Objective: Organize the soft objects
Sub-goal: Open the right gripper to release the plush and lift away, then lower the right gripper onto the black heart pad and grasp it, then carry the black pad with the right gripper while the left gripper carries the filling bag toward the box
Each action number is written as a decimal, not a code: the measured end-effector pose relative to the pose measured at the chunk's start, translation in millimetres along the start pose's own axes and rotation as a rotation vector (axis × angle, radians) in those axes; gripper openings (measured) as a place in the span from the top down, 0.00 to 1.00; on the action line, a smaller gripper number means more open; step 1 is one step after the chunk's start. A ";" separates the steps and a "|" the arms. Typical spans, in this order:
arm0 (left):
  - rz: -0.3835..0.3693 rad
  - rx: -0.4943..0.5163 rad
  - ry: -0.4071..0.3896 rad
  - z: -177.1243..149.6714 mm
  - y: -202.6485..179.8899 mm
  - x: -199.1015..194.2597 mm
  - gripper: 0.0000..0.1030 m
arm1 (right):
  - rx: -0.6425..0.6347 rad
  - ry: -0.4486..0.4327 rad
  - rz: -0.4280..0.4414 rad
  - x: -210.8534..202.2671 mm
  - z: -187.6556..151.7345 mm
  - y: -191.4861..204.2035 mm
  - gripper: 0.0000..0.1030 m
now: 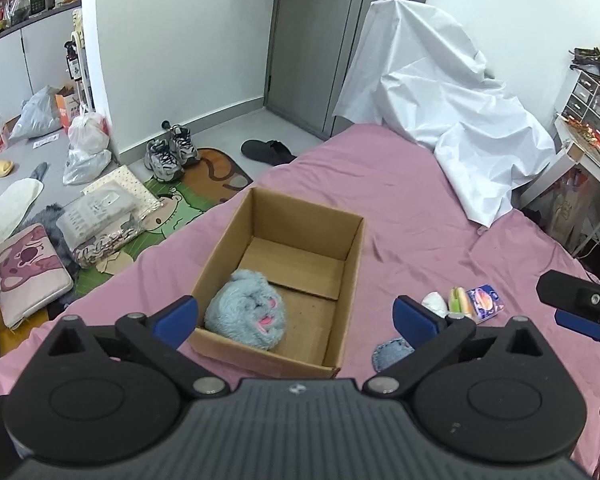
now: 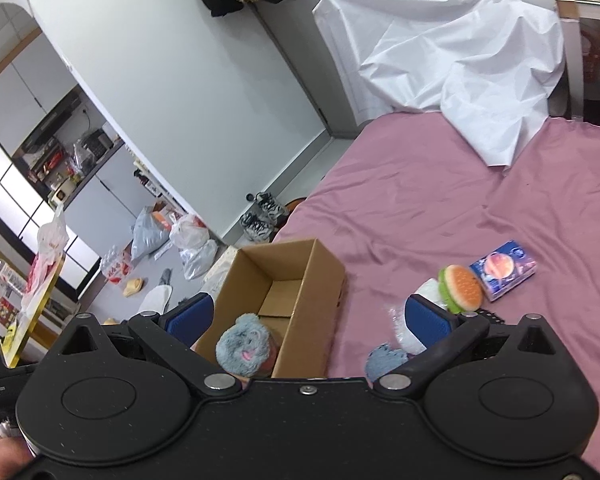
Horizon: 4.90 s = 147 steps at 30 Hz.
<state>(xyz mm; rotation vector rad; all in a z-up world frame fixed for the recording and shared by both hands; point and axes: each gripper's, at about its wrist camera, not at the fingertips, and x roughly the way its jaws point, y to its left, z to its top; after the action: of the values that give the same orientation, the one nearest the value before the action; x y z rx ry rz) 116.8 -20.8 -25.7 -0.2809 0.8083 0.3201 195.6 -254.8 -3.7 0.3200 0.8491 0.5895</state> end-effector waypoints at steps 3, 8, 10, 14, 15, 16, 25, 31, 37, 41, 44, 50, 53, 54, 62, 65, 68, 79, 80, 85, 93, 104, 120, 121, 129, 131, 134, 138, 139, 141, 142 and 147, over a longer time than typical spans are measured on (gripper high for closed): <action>0.002 0.001 -0.010 -0.3 -5.8 -2.8 0.00 | 0.015 -0.018 -0.007 -8.3 2.4 -8.6 0.00; -0.004 0.000 -0.024 -1.0 -16.3 -6.5 0.00 | 0.028 -0.043 -0.006 -22.0 3.9 -22.3 0.00; -0.012 0.001 -0.023 -1.0 -21.3 -7.9 0.00 | 0.041 -0.048 -0.009 -25.8 3.8 -29.5 0.00; -0.021 0.007 -0.033 -1.9 -34.3 -10.6 0.00 | 0.067 -0.057 -0.026 -30.5 3.6 -44.9 0.00; -0.025 0.007 -0.030 -2.0 -37.2 -10.2 0.00 | 0.072 -0.057 -0.032 -31.4 2.8 -47.7 0.00; -0.030 0.007 -0.026 -2.3 -40.1 -9.6 0.00 | 0.078 -0.056 -0.036 -32.3 2.2 -51.8 0.00; -0.054 -0.001 0.026 -14.2 -61.5 5.9 0.00 | 0.102 -0.047 -0.064 -35.7 -2.5 -75.1 0.00; -0.076 -0.001 0.038 -19.7 -73.1 18.2 0.00 | 0.143 -0.039 -0.095 -30.3 -5.0 -95.7 0.00; -0.100 -0.005 0.043 -22.0 -84.3 37.3 0.00 | 0.228 -0.041 -0.125 -20.6 -7.6 -114.3 0.01; -0.127 -0.003 0.060 -24.8 -94.4 53.3 0.01 | 0.266 -0.004 -0.136 -7.3 -12.6 -123.5 0.06; -0.137 -0.003 0.077 -27.3 -103.4 66.7 0.03 | 0.290 0.017 -0.157 0.0 -14.5 -129.2 0.12; -0.153 0.001 0.105 -32.5 -118.1 92.7 0.05 | 0.337 0.062 -0.167 16.0 -18.6 -141.3 0.28; -0.151 0.003 0.124 -36.2 -123.8 106.1 0.09 | 0.351 0.086 -0.181 23.9 -19.2 -146.6 0.34; -0.148 0.007 0.130 -37.5 -125.7 110.4 0.09 | 0.347 0.090 -0.188 25.9 -18.3 -147.4 0.34; -0.138 0.006 0.175 -48.7 -135.3 146.7 0.18 | 0.358 0.116 -0.196 38.4 -13.8 -154.2 0.34; -0.137 -0.001 0.182 -51.5 -137.0 159.3 0.25 | 0.373 0.131 -0.199 44.4 -14.3 -158.4 0.37; -0.144 -0.009 0.184 -53.6 -137.8 170.5 0.26 | 0.385 0.149 -0.202 51.7 -15.2 -160.9 0.38; -0.194 -0.108 0.204 -44.1 -126.5 194.5 0.59 | 0.449 0.202 -0.211 84.0 -19.7 -171.6 0.46; -0.195 -0.113 0.202 -43.5 -125.2 194.3 0.60 | 0.447 0.210 -0.212 87.2 -20.4 -170.9 0.46; -0.204 -0.149 0.204 -40.2 -117.7 192.3 0.64 | 0.424 0.254 -0.213 106.0 -25.2 -162.5 0.45; -0.210 -0.161 0.186 -33.5 -108.5 182.9 0.64 | 0.413 0.252 -0.290 115.0 -27.4 -163.1 0.43; -0.166 -0.169 0.146 -22.6 -93.0 162.6 0.64 | 0.288 0.291 -0.313 130.3 -32.7 -144.6 0.70; -0.140 -0.134 0.053 -5.5 -81.4 108.9 0.64 | 0.240 0.137 -0.206 81.1 -9.2 -118.1 0.72; -0.139 -0.133 0.050 -4.2 -80.2 106.1 0.64 | 0.237 0.131 -0.205 79.5 -8.5 -116.9 0.72; -0.128 -0.124 0.011 8.2 -67.4 80.8 0.64 | 0.201 0.067 -0.139 63.6 -2.3 -96.6 0.72; -0.125 -0.125 0.002 11.1 -61.7 74.4 0.64 | 0.198 0.052 -0.111 60.7 -0.7 -92.9 0.72; -0.113 -0.126 -0.011 15.8 -53.6 66.8 0.64 | 0.179 0.032 -0.083 57.9 1.7 -84.7 0.72; -0.104 -0.136 -0.027 21.8 -40.8 59.8 0.64 | 0.160 0.008 -0.040 53.9 4.3 -71.5 0.72; -0.103 -0.138 -0.030 22.9 -38.2 58.3 0.64 | 0.152 0.004 -0.030 53.4 4.7 -67.3 0.72; -0.100 -0.142 -0.035 24.3 -31.2 56.1 0.64 | 0.138 0.002 -0.015 53.3 4.6 -59.8 0.72; -0.098 -0.143 -0.034 24.8 -29.0 56.0 0.64 | 0.131 0.002 -0.012 54.1 4.4 -56.8 0.72; -0.090 -0.154 -0.026 24.7 -14.8 56.5 0.64 | 0.113 0.010 0.004 57.9 2.7 -46.4 0.72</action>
<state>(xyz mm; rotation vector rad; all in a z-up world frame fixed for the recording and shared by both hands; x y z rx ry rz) 175.2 -15.6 -49.5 -0.4555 0.7444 0.3016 244.2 -256.8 -59.8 0.4215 0.8931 0.5485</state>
